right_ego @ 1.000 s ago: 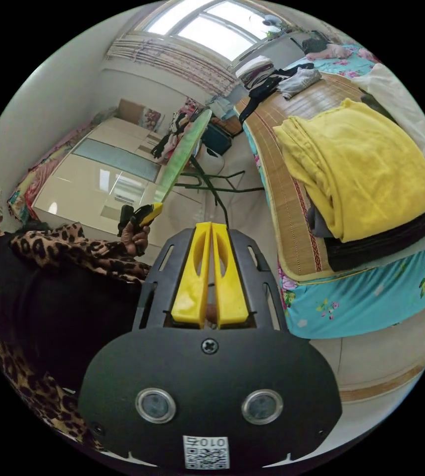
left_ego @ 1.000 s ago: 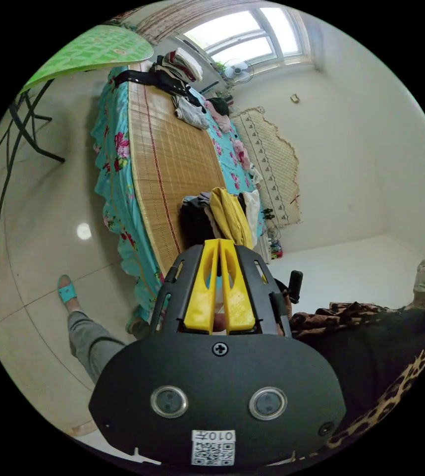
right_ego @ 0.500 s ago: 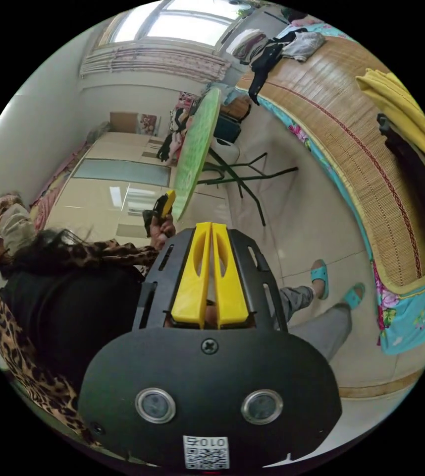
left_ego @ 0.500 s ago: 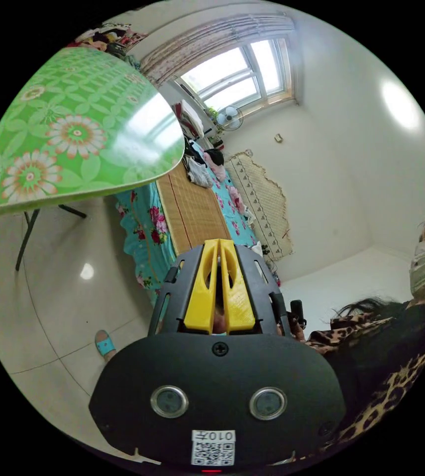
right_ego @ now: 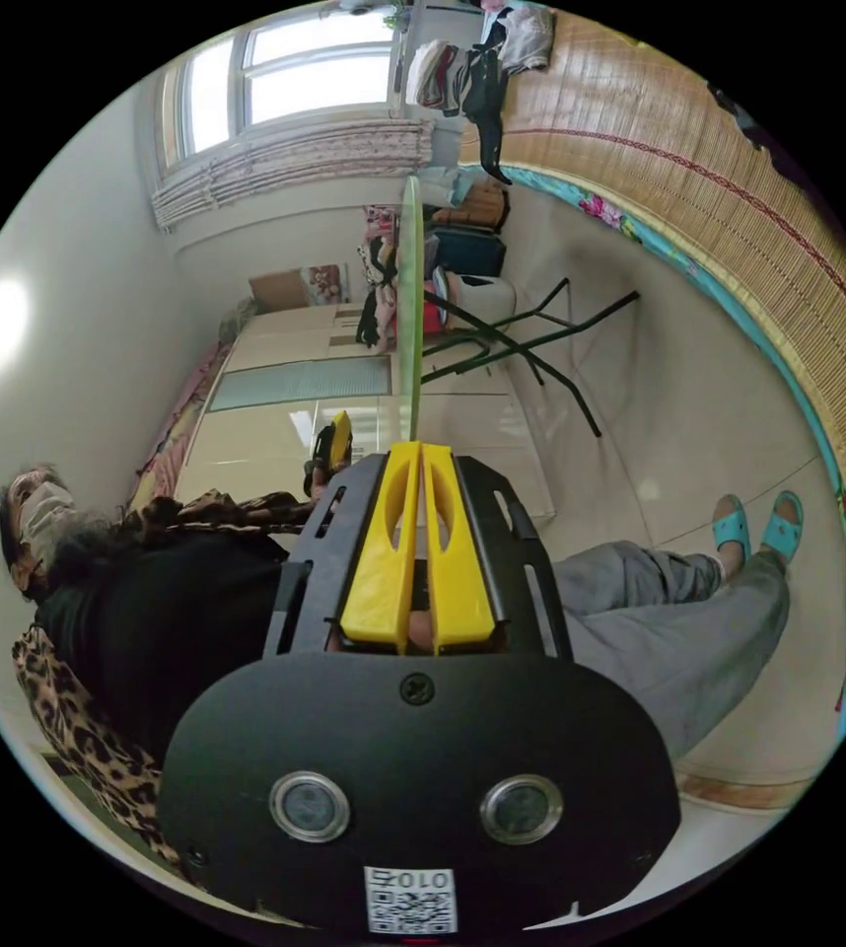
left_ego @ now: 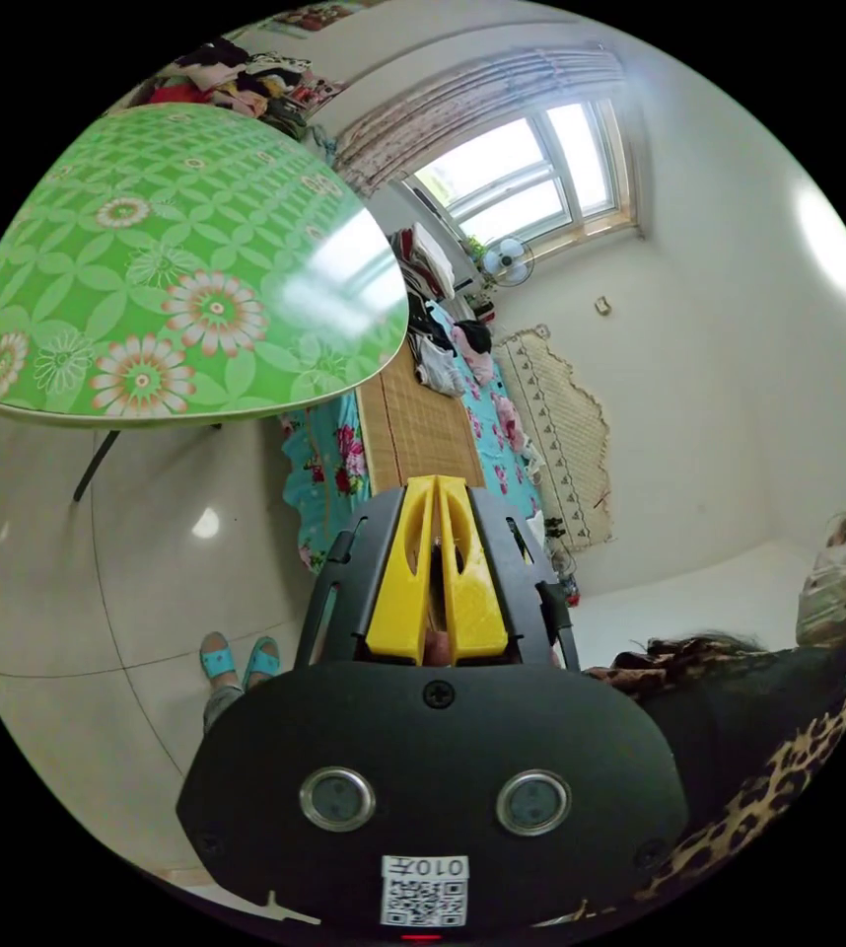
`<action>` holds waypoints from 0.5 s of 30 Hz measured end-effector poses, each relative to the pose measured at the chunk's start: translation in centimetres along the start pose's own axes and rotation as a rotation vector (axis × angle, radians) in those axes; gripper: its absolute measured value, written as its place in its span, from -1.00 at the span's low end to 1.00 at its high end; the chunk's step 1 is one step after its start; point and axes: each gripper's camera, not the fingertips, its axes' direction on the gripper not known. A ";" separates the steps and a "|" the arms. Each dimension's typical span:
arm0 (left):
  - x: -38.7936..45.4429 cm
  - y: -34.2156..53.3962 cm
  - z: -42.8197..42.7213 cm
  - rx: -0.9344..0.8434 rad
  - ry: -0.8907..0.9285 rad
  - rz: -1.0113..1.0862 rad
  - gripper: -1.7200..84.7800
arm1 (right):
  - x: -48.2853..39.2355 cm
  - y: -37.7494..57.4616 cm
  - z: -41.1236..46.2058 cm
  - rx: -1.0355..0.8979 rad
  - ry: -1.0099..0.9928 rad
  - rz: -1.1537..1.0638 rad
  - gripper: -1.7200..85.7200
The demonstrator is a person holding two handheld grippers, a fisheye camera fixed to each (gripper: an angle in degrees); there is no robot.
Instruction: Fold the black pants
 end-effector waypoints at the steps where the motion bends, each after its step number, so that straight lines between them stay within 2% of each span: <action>1: 0.6 -0.3 -0.2 0.002 -0.006 0.009 -0.96 | 1.0 0.2 0.1 -0.003 -0.001 0.001 -0.89; 9: -1.4 -1.5 -0.7 -0.009 -0.036 -0.054 -0.96 | 12.7 -1.5 3.8 0.036 -0.060 0.013 -0.85; 13: -4.1 -5.8 -0.2 0.041 0.016 -0.066 -0.96 | 16.5 -3.0 7.9 0.047 -0.027 0.021 -0.83; 15: -5.1 -8.5 -0.1 0.085 0.038 -0.062 -0.96 | 18.9 -3.2 10.7 0.090 -0.078 0.057 -0.83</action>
